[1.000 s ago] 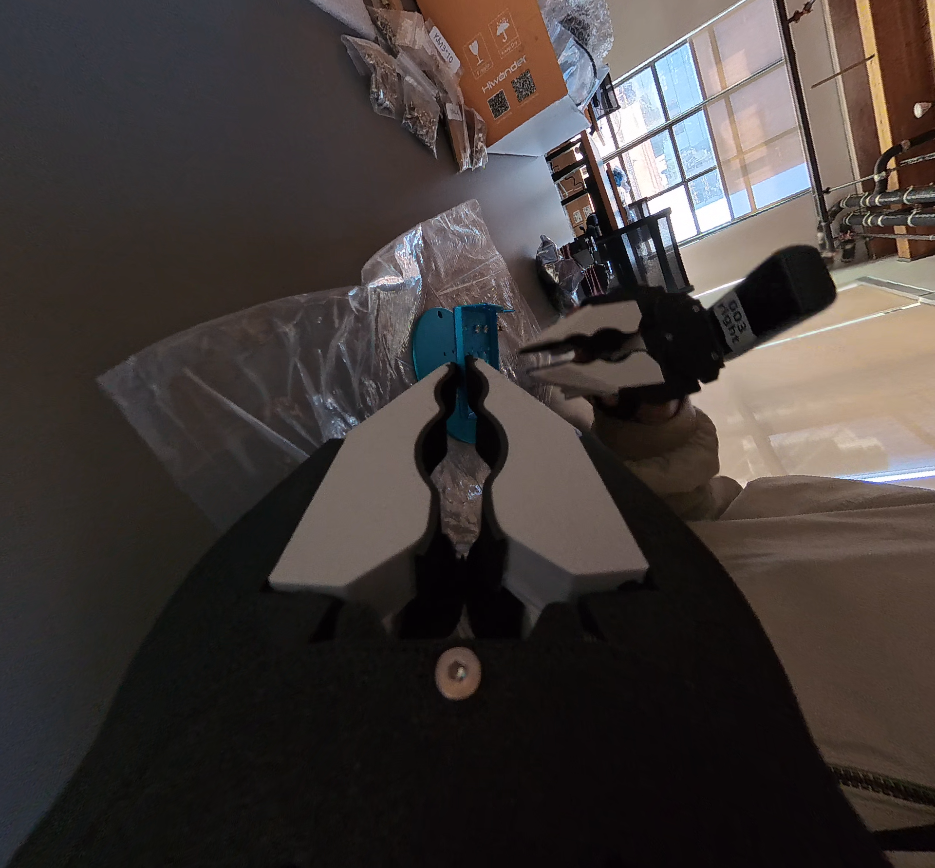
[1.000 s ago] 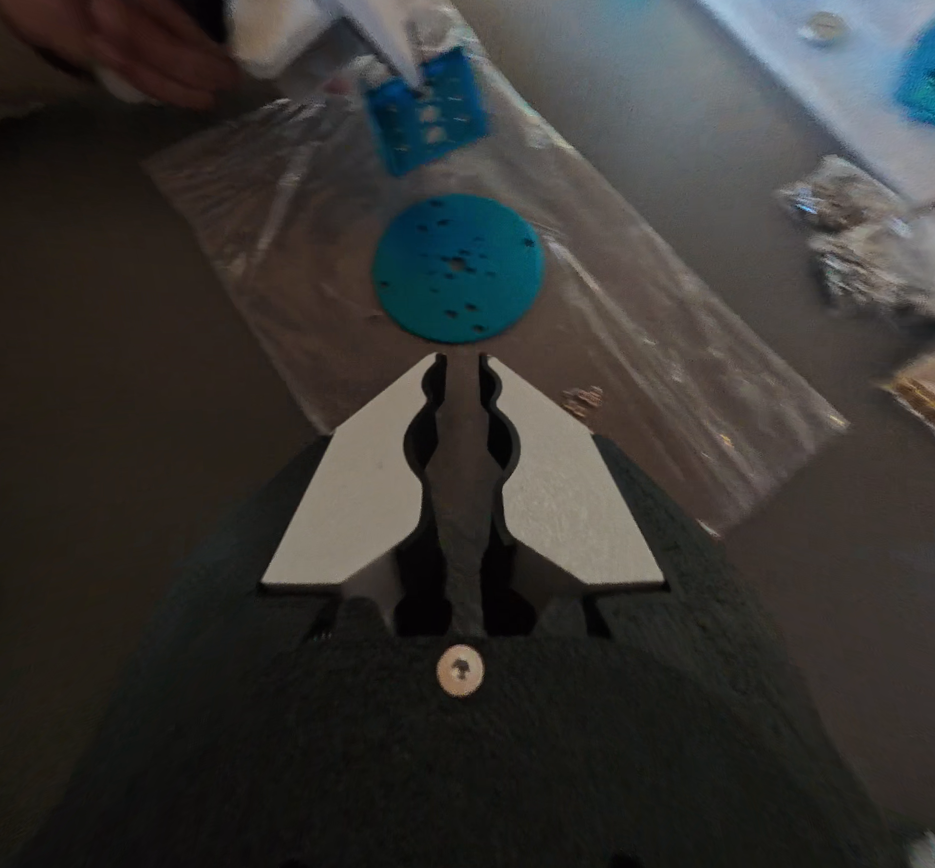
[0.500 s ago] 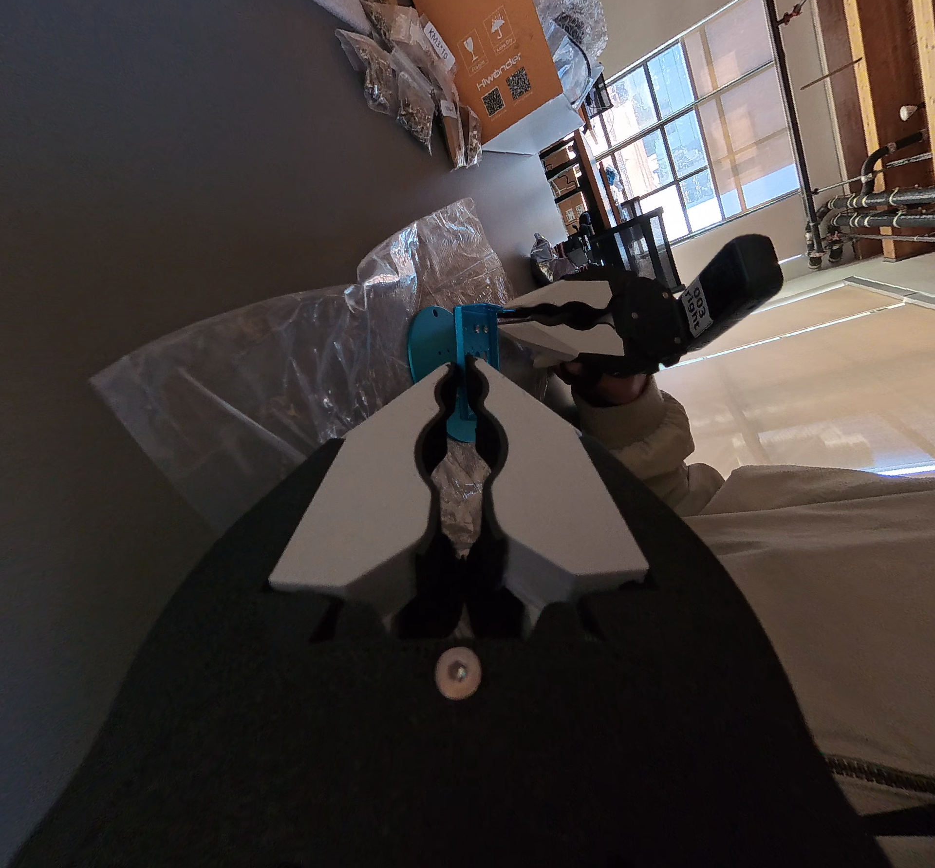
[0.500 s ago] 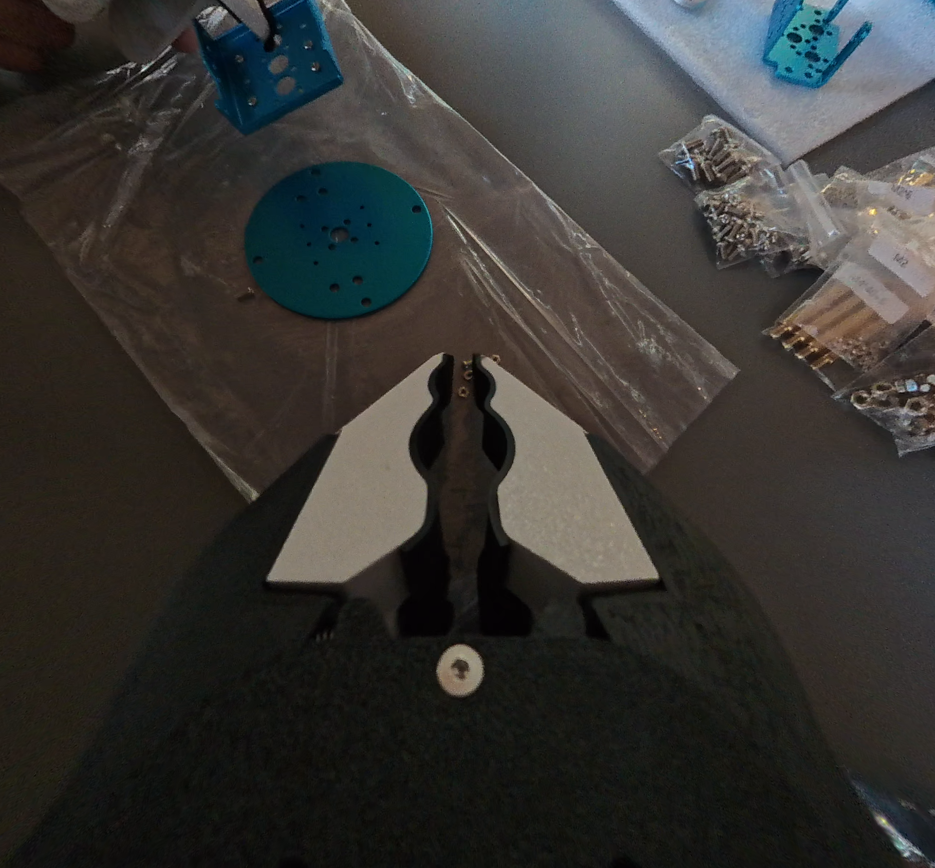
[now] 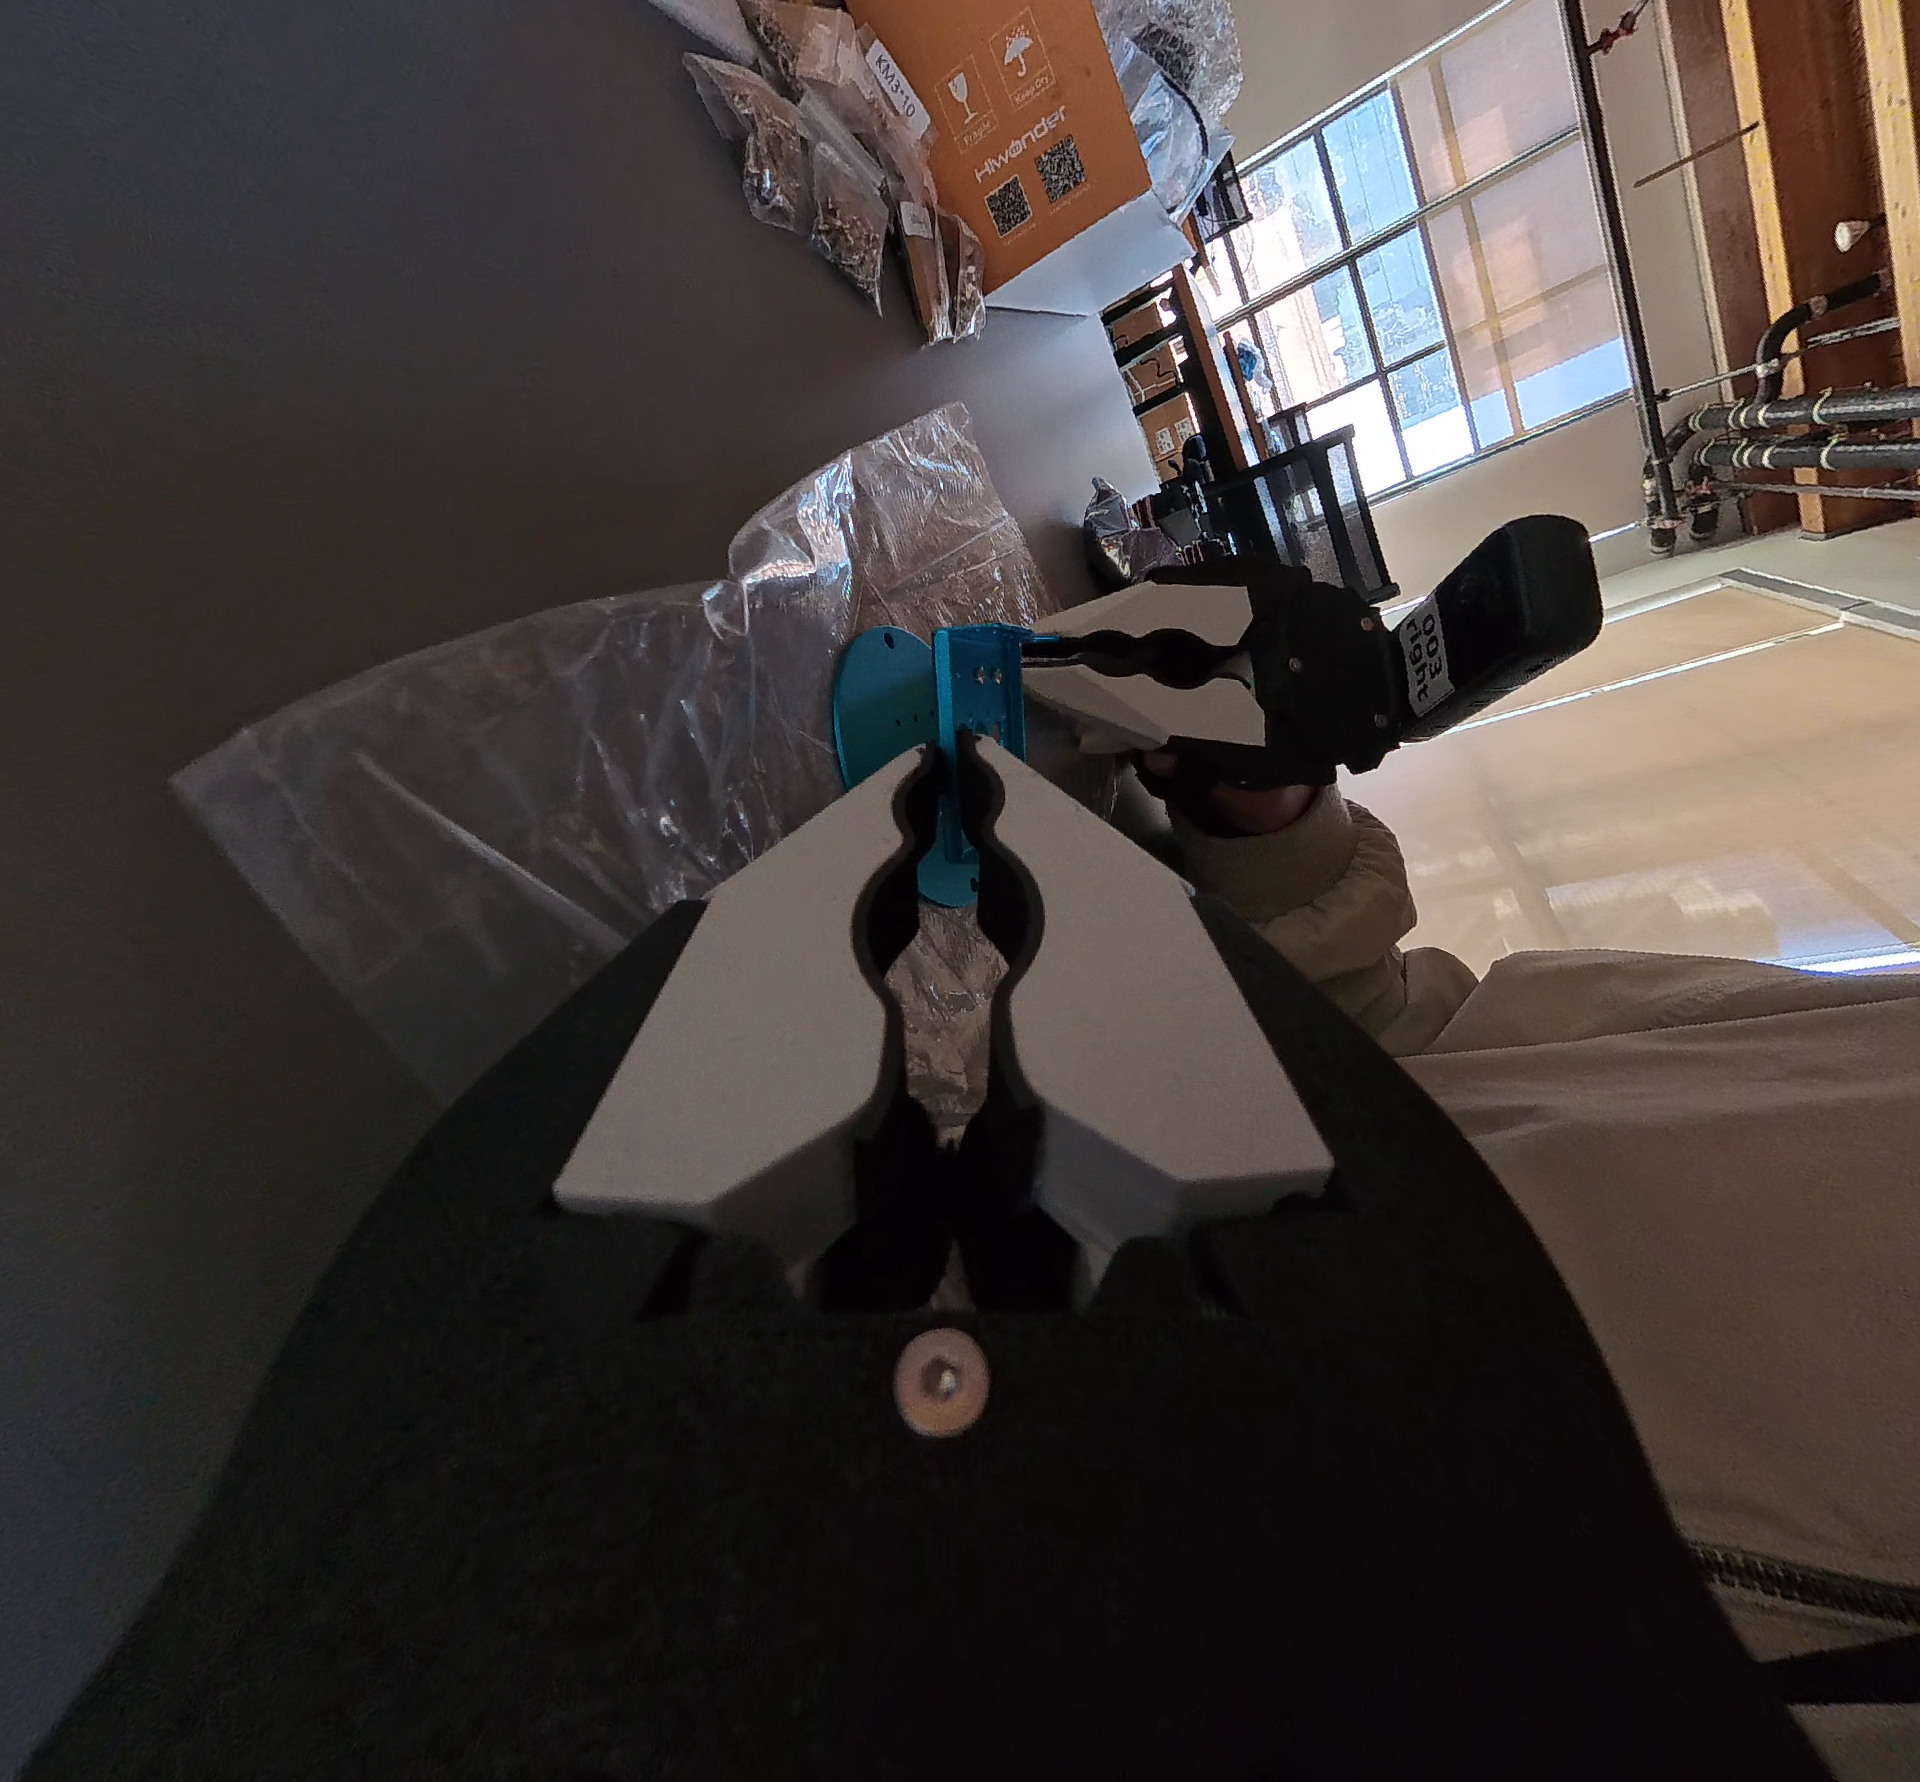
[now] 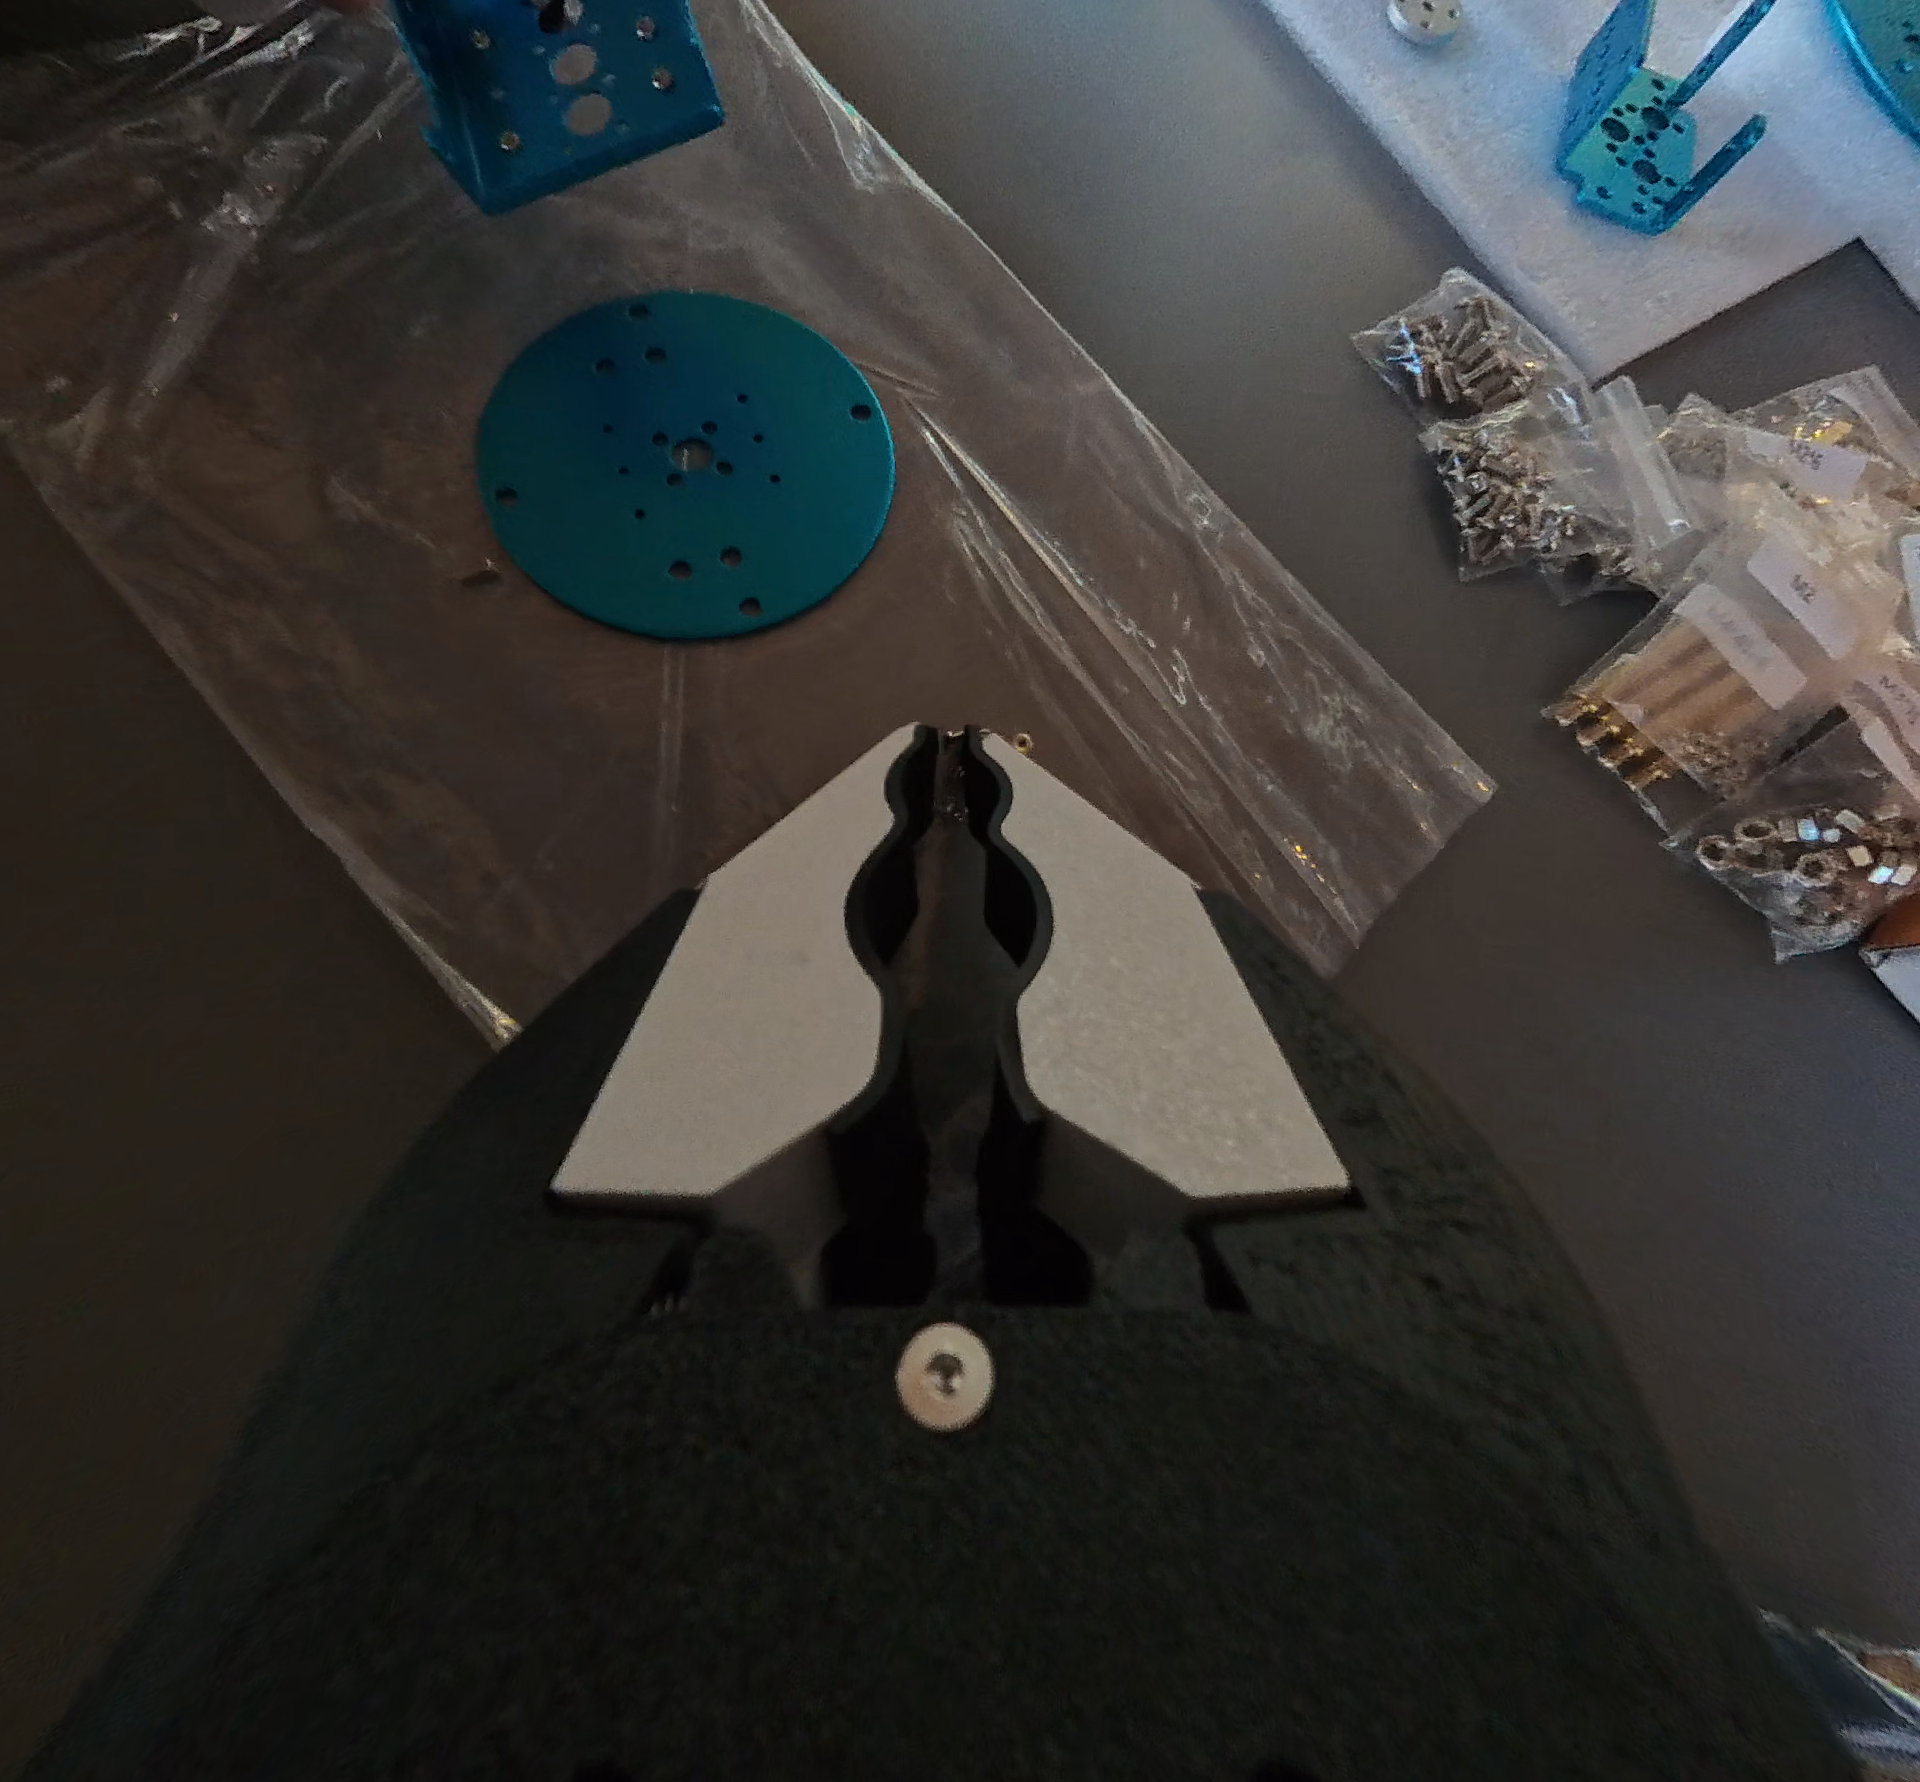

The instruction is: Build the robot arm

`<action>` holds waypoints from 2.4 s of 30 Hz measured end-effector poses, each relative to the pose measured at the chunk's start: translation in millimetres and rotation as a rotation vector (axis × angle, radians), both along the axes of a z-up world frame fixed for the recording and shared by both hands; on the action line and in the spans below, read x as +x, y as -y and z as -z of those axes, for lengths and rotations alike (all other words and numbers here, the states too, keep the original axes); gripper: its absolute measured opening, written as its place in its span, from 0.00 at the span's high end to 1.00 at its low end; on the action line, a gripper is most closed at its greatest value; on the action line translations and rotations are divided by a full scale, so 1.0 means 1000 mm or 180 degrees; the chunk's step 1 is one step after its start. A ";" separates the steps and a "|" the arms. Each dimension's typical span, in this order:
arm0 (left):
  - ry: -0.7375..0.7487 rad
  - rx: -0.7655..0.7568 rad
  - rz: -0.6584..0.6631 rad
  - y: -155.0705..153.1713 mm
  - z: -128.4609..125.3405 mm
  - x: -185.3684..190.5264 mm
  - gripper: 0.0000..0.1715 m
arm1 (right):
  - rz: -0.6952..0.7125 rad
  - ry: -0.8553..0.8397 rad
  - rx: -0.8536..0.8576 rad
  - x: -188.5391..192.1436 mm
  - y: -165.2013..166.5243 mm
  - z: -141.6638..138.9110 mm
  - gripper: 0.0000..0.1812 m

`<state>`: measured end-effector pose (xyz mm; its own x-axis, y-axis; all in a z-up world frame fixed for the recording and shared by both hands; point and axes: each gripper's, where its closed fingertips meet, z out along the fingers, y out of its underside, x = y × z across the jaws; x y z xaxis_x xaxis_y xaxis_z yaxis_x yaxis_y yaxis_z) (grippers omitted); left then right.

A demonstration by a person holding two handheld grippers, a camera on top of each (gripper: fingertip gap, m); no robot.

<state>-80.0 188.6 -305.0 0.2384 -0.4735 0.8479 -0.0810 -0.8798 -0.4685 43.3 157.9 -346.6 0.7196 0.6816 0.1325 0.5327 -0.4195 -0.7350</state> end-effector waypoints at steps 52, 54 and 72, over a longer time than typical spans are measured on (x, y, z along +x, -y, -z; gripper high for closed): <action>0.0012 -0.0010 -0.0006 0.000 0.000 0.001 0.99 | 0.0087 -0.0710 0.0190 -0.020 -0.006 -0.031 0.99; 0.0047 -0.0027 -0.0003 0.000 -0.001 0.001 0.99 | 0.0051 -0.1301 0.0139 -0.036 -0.004 -0.050 0.99; 0.0089 -0.0077 0.0211 0.016 -0.002 0.011 0.99 | -0.0483 -0.1003 0.0399 -0.124 -0.012 -0.048 0.99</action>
<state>-69.2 172.1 -302.5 0.1832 -0.4667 0.8652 -0.1265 -0.8840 -0.4500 -80.8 169.4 -298.7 0.6304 0.7762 0.0098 0.3214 -0.2495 -0.9135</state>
